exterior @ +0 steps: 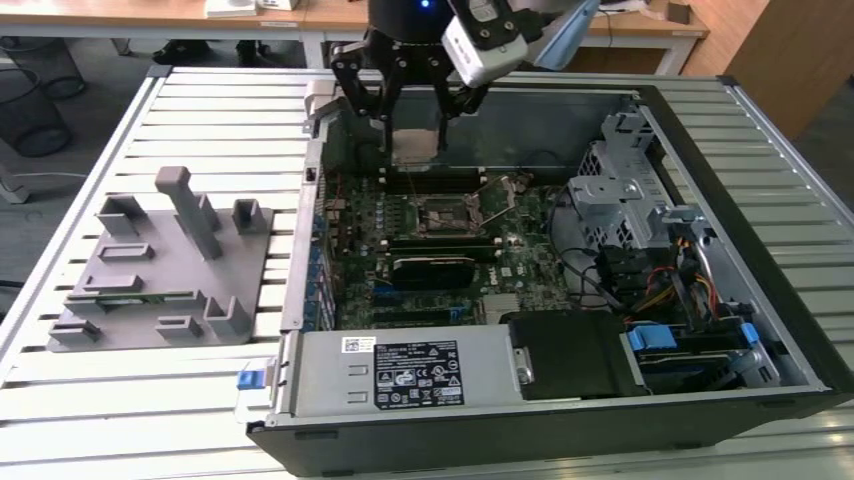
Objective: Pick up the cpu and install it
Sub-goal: 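Pick up the cpu and move it towards the insertion slot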
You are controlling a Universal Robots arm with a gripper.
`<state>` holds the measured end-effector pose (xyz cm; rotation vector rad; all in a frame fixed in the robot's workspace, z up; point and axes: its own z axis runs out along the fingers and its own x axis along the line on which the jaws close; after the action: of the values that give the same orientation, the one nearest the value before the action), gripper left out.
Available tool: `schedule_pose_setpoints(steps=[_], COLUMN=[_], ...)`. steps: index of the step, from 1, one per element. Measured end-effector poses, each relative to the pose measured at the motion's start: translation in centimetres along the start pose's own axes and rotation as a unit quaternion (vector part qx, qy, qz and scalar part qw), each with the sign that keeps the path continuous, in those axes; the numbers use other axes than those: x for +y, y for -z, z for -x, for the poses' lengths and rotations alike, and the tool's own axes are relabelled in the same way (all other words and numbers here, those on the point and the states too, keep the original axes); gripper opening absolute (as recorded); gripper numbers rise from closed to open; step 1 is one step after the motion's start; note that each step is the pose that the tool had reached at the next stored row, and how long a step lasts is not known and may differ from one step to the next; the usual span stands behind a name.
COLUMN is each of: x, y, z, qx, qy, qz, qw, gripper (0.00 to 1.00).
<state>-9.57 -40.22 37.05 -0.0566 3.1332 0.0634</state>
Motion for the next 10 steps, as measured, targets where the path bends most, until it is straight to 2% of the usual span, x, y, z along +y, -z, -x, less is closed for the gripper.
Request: schedule_pose_setpoints(steps=[10], x=[-0.12], y=[-0.02], z=[3.23], qx=[0.0], qy=[0.0], qz=[0.0], qw=[1.0], gripper=[0.53])
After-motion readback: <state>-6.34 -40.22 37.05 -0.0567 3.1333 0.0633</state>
